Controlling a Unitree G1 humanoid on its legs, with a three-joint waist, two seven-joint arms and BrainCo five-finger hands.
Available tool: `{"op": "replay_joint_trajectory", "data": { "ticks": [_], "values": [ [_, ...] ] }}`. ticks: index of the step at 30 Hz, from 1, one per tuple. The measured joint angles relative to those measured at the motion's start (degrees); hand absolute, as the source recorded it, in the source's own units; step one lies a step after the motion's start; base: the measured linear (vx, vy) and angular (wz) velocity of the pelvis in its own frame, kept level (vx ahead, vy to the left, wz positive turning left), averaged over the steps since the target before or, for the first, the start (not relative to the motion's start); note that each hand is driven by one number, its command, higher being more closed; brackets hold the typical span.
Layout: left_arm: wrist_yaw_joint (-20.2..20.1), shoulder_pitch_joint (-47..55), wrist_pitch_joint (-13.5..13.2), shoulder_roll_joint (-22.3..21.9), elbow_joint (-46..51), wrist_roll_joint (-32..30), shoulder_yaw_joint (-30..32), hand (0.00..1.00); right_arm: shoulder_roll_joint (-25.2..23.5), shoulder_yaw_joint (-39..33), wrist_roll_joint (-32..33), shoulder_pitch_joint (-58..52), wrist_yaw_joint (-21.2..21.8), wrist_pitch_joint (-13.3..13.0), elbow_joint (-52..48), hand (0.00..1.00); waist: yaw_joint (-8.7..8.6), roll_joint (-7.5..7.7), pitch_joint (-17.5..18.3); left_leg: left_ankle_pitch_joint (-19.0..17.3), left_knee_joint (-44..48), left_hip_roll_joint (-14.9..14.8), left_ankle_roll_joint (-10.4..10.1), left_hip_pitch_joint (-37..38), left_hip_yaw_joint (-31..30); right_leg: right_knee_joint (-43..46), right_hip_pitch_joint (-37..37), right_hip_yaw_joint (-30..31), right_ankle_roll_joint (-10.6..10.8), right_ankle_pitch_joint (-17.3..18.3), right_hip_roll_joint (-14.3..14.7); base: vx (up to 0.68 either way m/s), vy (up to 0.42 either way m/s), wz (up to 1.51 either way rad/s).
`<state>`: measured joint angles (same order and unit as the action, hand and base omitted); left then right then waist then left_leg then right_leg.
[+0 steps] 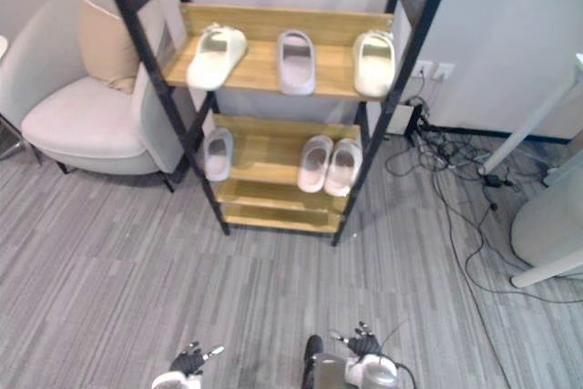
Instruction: Organize the slippers on the shoe rack
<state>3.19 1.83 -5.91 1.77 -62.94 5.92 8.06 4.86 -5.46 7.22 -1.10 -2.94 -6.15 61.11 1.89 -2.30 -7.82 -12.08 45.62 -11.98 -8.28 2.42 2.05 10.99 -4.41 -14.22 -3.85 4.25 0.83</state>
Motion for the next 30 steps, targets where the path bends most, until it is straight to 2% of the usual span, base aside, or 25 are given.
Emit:
{"op": "replay_joint_trajectory", "data": {
  "ticks": [2, 3, 4, 5, 7, 8, 10, 12, 13, 15, 16, 18, 20, 21, 24, 25, 26, 30],
  "values": [
    [0.0, 0.18, -0.07, 0.59, 1.11, 0.01, -0.1, 0.0, -0.43, 0.01, 0.29, -0.19, -0.24, 0.02, 0.03, 0.0, 0.41, 1.19, -0.72, -3.66, 4.39, -1.45, 2.74, -5.09, 4.77, -2.44, 4.94, -0.38, 0.2, 1.13, -0.14, 0.27, -0.088, 0.16],
    [0.0, 0.18, -0.11, 0.64, 1.68, 0.04, -0.16, 0.0, -0.49, 0.01, 0.45, -0.2, -0.29, 0.04, 0.07, 0.0, 0.48, 1.21, -0.73, -5.08, 3.12, -1.38, 3.48, -7.68, 6.65, -3.75, 6.5, -0.4, 0.56, 1.36, -0.38, 0.25, -0.05, 0.13],
    [-0.01, 0.12, -0.2, 0.62, 1.71, 0.13, -0.22, 0.0, -0.55, 0.01, 0.81, -0.08, -0.33, 0.04, 0.16, 0.0, 0.64, 1.15, -0.75, -5.92, 0.51, -0.89, 4.18, -9.89, 8.08, -4.72, 7.67, -0.4, 1.03, 1.61, -0.78, 0.24, 0.03, 0.03],
    [0.02, -0.01, -0.6, 0.86, 1.72, 0.45, -1.34, 0.0, -0.54, 0.0, 1.81, -0.03, -0.36, 0.05, 0.44, 0.0, 0.9, 1.27, -0.67, -6.09, -7.72, 1.32, 4.39, -12.1, 8.35, -5.65, 8.74, -0.35, 1.92, 1.95, -1.74, 0.31, 0.105, -0.05],
    [0.1, -0.21, -1.06, 1.24, 1.65, 0.44, -2.97, 0.0, -0.37, -0.03, 1.87, -0.07, -0.44, 0.09, 0.62, 0.0, 1.24, 1.26, -0.68, -1.31, -25.68, 5.19, 4.01, -12.51, 6.62, -6.14, 9.68, 0.26, 3.68, 2.88, -3.2, 0.3, 0.163, -0.17],
    [0.16, -0.05, -1.14, 1.18, 1.62, 0.55, -3.06, 0.0, -0.16, 0.0, 1.82, -0.27, -0.49, 0.2, 1.03, 0.0, 1.96, 1.52, -0.36, 7.42, -31.36, 7.08, 4.08, -10.68, 5.23, -6.73, 10.57, 1.76, 5.37, 3.1, -3.85, 0.35, 0.191, -0.23],
    [0.07, -0.23, -0.93, 2.55, 0.9, 0.33, -3.92, 0.0, -1.55, 0.07, 1.77, 0.05, -0.42, 0.15, 1.12, 0.0, 1.3, 3.12, 0.61, 7.3, -33.14, 9.8, 7.12, -9.63, 5.7, -7.85, 11.47, 2.43, 7.23, 3.44, -6.0, 0.4, 0.164, -0.1],
    [0.02, -1.16, -0.89, 3.2, 0.4, 0.32, -3.89, 0.0, -2.69, -0.02, 1.7, -0.15, -0.39, 0.35, 1.21, 0.0, 1.73, 4.7, 0.53, 4.97, -30.98, 11.02, 8.57, -9.24, 7.44, -7.03, 12.34, 2.91, 8.38, 4.09, -7.93, 0.37, 0.137, -0.13],
    [0.05, -1.15, -0.87, 3.32, 0.3, 0.32, -3.98, 0.0, -2.82, -0.01, 1.64, -0.06, -0.36, 0.41, 1.14, 0.0, 1.77, 4.85, 0.65, 4.19, -31.28, 11.6, 9.27, -8.12, 7.96, -5.4, 12.34, 3.37, 8.94, 4.48, -8.56, 0.32, 0.143, -0.21],
    [-0.01, -1.12, -0.83, 3.03, -0.27, 0.31, -5.01, 0.0, -2.49, -0.07, 1.17, 0.08, -0.2, 0.39, 0.98, 0.0, 1.76, 4.02, 0.91, 2.54, -33.02, 11.92, 9.77, -5.09, 8.61, 3.0, 9.74, 4.82, 10.7, 5.73, -9.5, 0.31, 0.172, -0.27],
    [-0.04, -1.11, -0.8, 3.12, -0.74, 0.31, -5.66, 0.0, -2.61, -0.13, 0.01, 0.16, -0.03, 0.45, 0.62, 0.0, 1.75, 3.84, 0.83, 2.33, -34.7, 12.21, 10.06, -2.38, 9.62, 13.33, 5.91, 6.13, 11.43, 6.26, -10.79, 0.24, 0.159, -0.23],
    [-0.07, -1.06, -0.64, 3.98, -1.27, 0.31, -7.33, 0.0, -2.72, -0.11, -0.48, 0.43, 0.24, 0.43, 0.66, 0.0, 1.41, 4.18, 0.6, 1.69, -36.43, 13.25, 11.1, 1.66, 9.77, 26.31, 1.68, 6.27, 11.5, 6.62, -13.08, 0.23, 0.104, -0.02],
    [-0.03, -1.02, -0.39, 4.26, -1.69, 0.3, -7.97, 0.0, -2.68, -0.03, -0.52, 0.04, 0.33, 0.42, 0.82, 0.0, 1.13, 4.7, 0.93, 1.32, -37.67, 13.62, 11.66, 5.23, 9.07, 31.58, -0.41, 4.53, 10.49, 9.42, -13.9, 0.24, 0.045, 0.18],
    [-0.03, -1.04, -0.39, 4.27, -1.87, 0.3, -7.98, 0.0, -2.64, -0.04, -0.53, 0.09, 0.36, 0.4, 0.8, 0.0, 0.91, 4.69, 0.92, 1.32, -37.67, 13.39, 11.66, 5.7, 8.44, 31.01, -0.76, 3.59, 10.13, 10.29, -13.82, 0.18, -0.007, 0.35],
    [0.05, -0.89, -0.41, 4.3, -1.88, 0.39, -7.95, 0.0, -2.39, -0.07, -0.53, 0.32, 0.43, 0.25, 0.82, 0.0, 0.32, 4.44, 0.84, 1.33, -37.51, 12.48, 11.65, 5.72, 5.95, 20.35, -1.87, 2.26, 9.75, 10.9, -12.86, 0.24, -0.143, 0.47],
    [0.18, -1.1, -0.66, 3.88, -2.84, 0.31, -7.98, 0.0, -1.82, -0.22, -0.54, 0.17, 0.48, 0.18, 2.85, 0.0, 0.37, 3.93, 1.87, -0.53, -37.14, 11.55, 8.68, 6.25, 2.53, 4.38, 0.87, 3.57, 7.9, 2.33, -9.64, 0.36, -0.317, 0.3],
    [0.19, -0.98, -0.73, 2.94, -3.1, 0.32, -7.97, 0.0, -0.74, -0.37, -0.55, -0.05, 0.48, 0.2, 3.33, 0.0, 0.38, 2.89, 1.89, -0.81, -37.23, 10.59, 8.22, 6.64, 2.16, 0.2, 3.12, 3.28, 7.67, 1.11, -8.07, 0.31, -0.277, 0.15],
    [0.13, -1.02, -0.73, 2.75, -4.13, 0.32, -8.02, 0.0, 0.0, -0.49, -0.5, -0.47, 0.41, 0.22, 4.83, 0.0, 0.3, 2.04, 2.52, -0.83, -37.27, 9.56, 8.12, 6.55, 1.9, -4.94, 5.07, 3.42, 7.3, -1.08, -6.32, 0.07, -0.062, -0.13]
  ]
}}
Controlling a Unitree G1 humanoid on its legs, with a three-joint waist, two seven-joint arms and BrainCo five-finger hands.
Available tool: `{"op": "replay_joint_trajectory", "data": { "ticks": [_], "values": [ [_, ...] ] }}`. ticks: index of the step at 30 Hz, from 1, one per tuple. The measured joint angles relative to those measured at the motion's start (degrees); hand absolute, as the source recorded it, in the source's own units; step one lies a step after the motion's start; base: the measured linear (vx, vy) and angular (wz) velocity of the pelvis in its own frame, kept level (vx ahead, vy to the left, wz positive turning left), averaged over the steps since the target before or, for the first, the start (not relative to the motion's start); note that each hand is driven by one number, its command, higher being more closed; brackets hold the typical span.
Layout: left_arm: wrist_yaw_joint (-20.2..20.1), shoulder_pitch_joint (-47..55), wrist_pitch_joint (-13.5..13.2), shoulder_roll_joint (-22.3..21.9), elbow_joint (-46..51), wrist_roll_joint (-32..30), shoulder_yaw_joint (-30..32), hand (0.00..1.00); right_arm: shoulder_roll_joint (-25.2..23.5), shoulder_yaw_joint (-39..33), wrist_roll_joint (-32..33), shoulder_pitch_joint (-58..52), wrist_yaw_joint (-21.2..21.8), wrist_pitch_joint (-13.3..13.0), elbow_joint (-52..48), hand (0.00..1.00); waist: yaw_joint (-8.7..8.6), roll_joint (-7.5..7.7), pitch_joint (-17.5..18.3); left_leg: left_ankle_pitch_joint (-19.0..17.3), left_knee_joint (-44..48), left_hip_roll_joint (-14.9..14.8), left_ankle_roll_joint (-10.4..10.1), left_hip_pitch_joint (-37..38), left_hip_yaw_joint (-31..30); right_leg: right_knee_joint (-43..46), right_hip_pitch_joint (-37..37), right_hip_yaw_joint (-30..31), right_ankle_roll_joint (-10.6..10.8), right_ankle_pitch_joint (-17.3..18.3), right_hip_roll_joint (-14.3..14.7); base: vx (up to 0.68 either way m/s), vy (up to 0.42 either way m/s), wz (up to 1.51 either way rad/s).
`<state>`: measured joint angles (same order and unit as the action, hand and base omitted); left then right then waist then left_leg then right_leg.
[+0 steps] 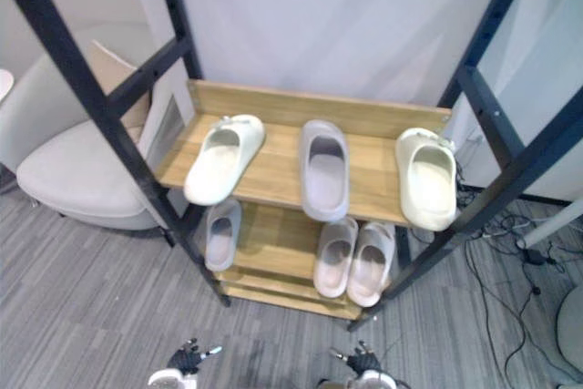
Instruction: Organize the slippers on the shoe rack
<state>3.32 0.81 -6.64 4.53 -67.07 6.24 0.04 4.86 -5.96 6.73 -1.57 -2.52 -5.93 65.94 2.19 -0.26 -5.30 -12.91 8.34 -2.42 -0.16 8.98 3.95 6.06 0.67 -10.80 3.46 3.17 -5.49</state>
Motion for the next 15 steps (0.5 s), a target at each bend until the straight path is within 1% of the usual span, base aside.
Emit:
{"op": "replay_joint_trajectory", "data": {
  "ticks": [1, 3, 5, 9, 12, 13, 15],
  "values": [
    [-0.03, 0.0, 0.01, -0.02, -0.02, -0.01, 0.01, 0.0, 0.23, -0.07, -0.01, -0.05, -0.02, -0.01, 0.02, 0.0, -0.07, -0.34, 0.21, 0.01, -0.04, -0.11, -0.01, 0.04, -0.27, -2.24, 1.14, -0.1, 0.05, -1.12, 0.41, 0.04, -0.017, 0.01],
    [-0.2, -0.02, -0.02, 0.46, -0.02, -0.01, 0.01, 0.0, 0.07, -0.26, 0.15, -0.61, -0.04, -0.32, -0.04, 0.0, -0.16, 0.3, 0.24, 0.02, -0.25, 0.16, -0.03, -0.25, -1.71, -9.73, 4.52, -0.93, 0.37, -4.89, 0.94, 0.03, -0.006, 0.1],
    [-0.2, -0.01, -0.03, 0.64, -0.04, -0.01, -0.03, 0.0, 0.05, -0.16, 0.15, -0.67, -0.03, -0.35, 0.0, 0.0, -0.24, 0.6, 0.41, 0.02, -0.21, 0.77, -0.03, -0.84, -2.09, -11.14, 4.9, -0.97, 0.52, -5.73, 0.65, -0.01, 0.026, 0.12],
    [-0.15, -0.1, -0.12, 0.91, -0.03, 0.0, -1.05, 0.0, 0.04, 0.66, 0.66, -0.75, 0.08, -0.55, 0.05, 0.0, -0.23, 0.81, 0.52, 0.01, -0.27, 1.52, -0.03, -0.86, -2.54, -11.16, 4.9, -1.05, 0.92, -6.12, -0.05, -0.03, 0.029, 0.05],
    [-0.03, -0.08, -0.13, 1.0, -0.07, -0.01, -1.27, 0.0, 0.08, 2.15, 1.16, -0.77, -0.11, -1.47, -0.17, 0.0, -0.25, 0.86, 0.5, 0.0, -1.13, 1.72, -0.04, -0.78, -2.46, -11.4, 4.58, -0.54, 1.18, -6.56, -0.2, -0.07, 0.013, -0.07],
    [-0.02, -0.09, -0.12, 0.99, -0.06, -0.01, -1.28, 0.0, 0.08, 2.25, 1.3, -0.78, -0.15, -1.49, -0.74, 0.0, -0.29, 0.8, 0.54, -0.06, -1.91, 1.68, -0.15, -0.82, -2.46, -11.56, 4.03, -0.33, 1.3, -6.79, -0.14, -0.07, 0.008, -0.13],
    [0.28, -0.25, -0.2, 1.03, 0.05, 0.06, -1.23, 0.0, 0.12, 3.64, 2.39, -2.09, -0.77, -1.61, -5.52, 0.0, -0.32, 0.93, 0.3, -0.2, -2.69, 1.64, -0.36, -0.87, -2.08, -11.61, 2.96, 0.43, 1.13, -7.54, -0.03, -0.07, 0.01, -0.23]
  ]
}}
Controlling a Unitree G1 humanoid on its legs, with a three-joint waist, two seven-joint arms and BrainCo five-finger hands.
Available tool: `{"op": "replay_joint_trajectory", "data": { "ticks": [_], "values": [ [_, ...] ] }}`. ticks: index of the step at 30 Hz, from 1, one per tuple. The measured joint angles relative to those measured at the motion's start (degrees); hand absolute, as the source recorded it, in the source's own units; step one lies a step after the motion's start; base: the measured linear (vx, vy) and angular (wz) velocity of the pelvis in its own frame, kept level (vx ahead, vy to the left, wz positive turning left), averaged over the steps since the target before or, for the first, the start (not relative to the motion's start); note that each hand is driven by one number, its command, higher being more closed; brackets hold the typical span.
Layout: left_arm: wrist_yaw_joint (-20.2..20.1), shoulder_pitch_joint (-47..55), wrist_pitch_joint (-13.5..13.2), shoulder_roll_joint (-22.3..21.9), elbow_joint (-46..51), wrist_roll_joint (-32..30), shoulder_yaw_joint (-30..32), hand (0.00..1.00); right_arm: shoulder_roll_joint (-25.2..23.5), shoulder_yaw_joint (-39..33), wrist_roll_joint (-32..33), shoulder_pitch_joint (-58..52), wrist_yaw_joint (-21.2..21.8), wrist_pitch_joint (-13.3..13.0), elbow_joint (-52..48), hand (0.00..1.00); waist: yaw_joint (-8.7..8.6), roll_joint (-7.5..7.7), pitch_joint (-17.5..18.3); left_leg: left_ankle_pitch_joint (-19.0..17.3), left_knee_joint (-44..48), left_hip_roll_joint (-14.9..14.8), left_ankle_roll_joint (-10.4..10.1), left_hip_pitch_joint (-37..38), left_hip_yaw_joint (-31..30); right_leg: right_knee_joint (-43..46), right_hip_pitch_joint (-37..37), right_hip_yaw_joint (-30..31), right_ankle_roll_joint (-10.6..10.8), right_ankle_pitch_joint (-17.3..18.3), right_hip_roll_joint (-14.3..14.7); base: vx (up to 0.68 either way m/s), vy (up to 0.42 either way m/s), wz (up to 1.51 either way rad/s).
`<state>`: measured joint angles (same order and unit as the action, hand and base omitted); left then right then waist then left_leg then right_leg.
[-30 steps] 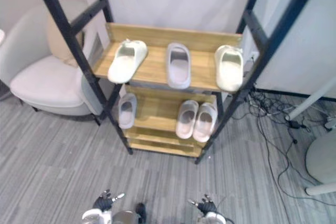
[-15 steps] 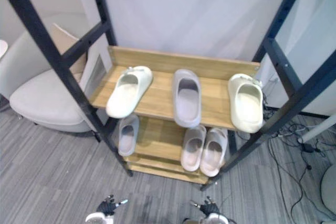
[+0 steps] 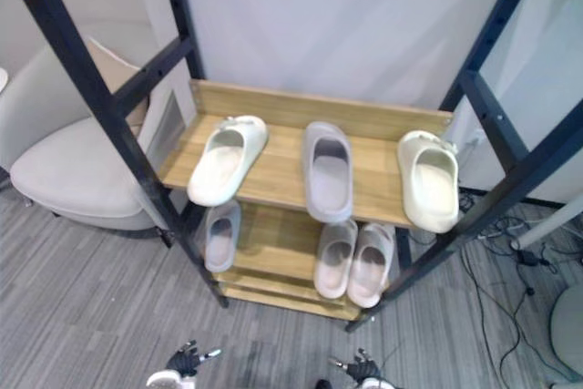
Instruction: Organize the slippers on the shoe rack
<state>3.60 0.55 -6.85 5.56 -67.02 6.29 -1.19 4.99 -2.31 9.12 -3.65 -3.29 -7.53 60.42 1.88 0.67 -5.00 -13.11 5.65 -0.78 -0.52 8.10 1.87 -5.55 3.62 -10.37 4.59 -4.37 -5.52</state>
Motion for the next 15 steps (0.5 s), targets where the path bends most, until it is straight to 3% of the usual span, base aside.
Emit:
{"op": "replay_joint_trajectory", "data": {
  "ticks": [1, 11, 15],
  "values": [
    [0.21, 0.04, 0.01, 0.28, 0.01, 0.0, 0.0, 0.0, 0.12, 2.01, -0.07, -3.18, -0.22, -0.12, -8.35, 0.0, -0.1, 0.29, -0.15, -0.06, -0.29, -0.08, -0.11, 0.08, 0.95, -0.01, -0.33, 1.17, 0.05, -0.32, 0.09, -0.07, 0.003, -0.29],
    [1.2, 0.98, -0.05, 0.54, 0.08, -0.05, -0.01, 0.0, 1.14, 0.64, -2.49, -17.82, -0.26, -1.62, -50.38, 0.0, -2.75, 0.47, -0.17, -0.54, -0.46, -0.63, -0.98, 0.05, 3.94, -0.01, -2.92, 4.55, 0.12, -1.01, 1.13, 0.0, -0.016, -0.22],
    [1.16, 1.27, -0.11, 0.52, 0.06, -0.1, -0.03, 0.0, 0.28, -1.21, -2.47, -20.65, 0.1, -2.92, -60.9, 0.0, -3.08, 0.38, -0.06, -0.53, -0.42, -0.58, -0.96, 0.04, 4.08, 0.0, -3.46, 5.67, 0.1, -1.06, 1.27, 0.03, -0.019, -0.17]
  ]
}}
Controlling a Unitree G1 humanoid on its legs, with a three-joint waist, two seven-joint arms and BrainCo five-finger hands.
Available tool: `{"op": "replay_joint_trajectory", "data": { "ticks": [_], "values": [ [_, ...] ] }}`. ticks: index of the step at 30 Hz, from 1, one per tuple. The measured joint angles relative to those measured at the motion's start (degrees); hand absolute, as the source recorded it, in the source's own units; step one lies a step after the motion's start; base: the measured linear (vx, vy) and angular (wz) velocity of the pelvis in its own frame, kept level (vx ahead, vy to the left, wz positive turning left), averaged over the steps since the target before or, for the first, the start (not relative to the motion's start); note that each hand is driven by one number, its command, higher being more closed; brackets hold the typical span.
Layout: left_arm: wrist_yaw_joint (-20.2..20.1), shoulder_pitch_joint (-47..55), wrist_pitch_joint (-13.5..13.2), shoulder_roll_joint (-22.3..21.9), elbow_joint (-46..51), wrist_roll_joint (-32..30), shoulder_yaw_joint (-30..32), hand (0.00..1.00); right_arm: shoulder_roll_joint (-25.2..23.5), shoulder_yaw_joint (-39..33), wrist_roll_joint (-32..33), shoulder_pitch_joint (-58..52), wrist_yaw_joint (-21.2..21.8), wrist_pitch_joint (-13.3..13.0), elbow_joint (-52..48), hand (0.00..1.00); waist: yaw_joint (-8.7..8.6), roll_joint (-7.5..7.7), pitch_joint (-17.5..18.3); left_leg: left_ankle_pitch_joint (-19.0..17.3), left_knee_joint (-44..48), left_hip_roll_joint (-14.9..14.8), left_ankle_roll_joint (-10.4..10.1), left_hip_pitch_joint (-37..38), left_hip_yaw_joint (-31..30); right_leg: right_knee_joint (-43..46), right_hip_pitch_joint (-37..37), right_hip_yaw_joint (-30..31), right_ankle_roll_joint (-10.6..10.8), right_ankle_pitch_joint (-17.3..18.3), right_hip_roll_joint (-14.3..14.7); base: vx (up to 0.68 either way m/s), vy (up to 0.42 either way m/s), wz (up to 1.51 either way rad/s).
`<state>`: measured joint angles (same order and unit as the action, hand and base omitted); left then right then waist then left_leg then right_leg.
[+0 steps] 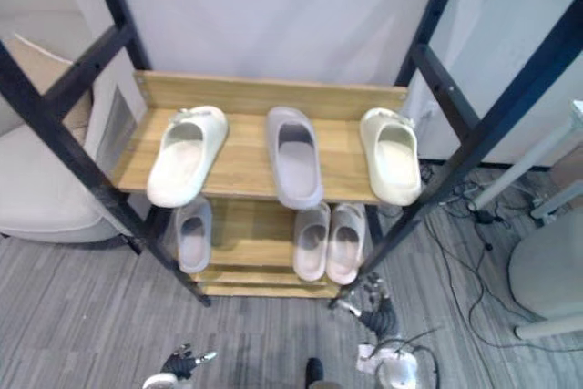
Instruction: Organize the slippers on the shoe rack
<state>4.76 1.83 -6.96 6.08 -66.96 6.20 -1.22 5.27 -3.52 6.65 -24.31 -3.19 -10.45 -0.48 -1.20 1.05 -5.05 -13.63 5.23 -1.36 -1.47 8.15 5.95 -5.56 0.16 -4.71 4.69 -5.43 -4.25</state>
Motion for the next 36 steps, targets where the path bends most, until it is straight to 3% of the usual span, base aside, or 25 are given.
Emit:
{"op": "replay_joint_trajectory", "data": {
  "ticks": [14, 28, 36],
  "values": [
    [-0.5, 0.11, -1.6, 0.79, 0.01, -0.56, -3.24, 0.0, -0.05, -3.52, 0.16, 2.56, 2.03, -3.92, -19.15, 0.0, -0.16, 0.45, 0.29, 0.01, 0.86, -0.12, 0.03, -0.14, -0.1, -0.02, -0.13, 0.87, -0.3, -0.56, 0.16, -0.02, -0.027, -0.03],
    [-1.65, 0.11, -1.63, 0.94, 0.23, -1.67, -3.27, 0.0, 9.21, -5.25, 3.95, 16.09, 0.96, -5.45, -19.28, 0.0, -0.01, 0.16, 0.27, 0.3, -0.02, -0.78, -0.34, -1.26, -1.77, 0.0, -1.03, -0.64, -0.66, -0.95, 0.68, -0.02, -0.036, 0.04],
    [-1.66, 0.1, -1.58, 1.06, 1.07, -1.81, -4.19, 0.0, 12.65, -1.72, 5.31, 26.84, 0.68, -4.91, -10.64, 0.0, 0.82, -0.09, 0.25, 0.47, 0.05, -0.5, -0.2, -2.1, -3.23, -0.01, -0.92, -2.25, -0.67, -0.95, 0.43, 0.02, -0.007, 0.1]
  ]
}}
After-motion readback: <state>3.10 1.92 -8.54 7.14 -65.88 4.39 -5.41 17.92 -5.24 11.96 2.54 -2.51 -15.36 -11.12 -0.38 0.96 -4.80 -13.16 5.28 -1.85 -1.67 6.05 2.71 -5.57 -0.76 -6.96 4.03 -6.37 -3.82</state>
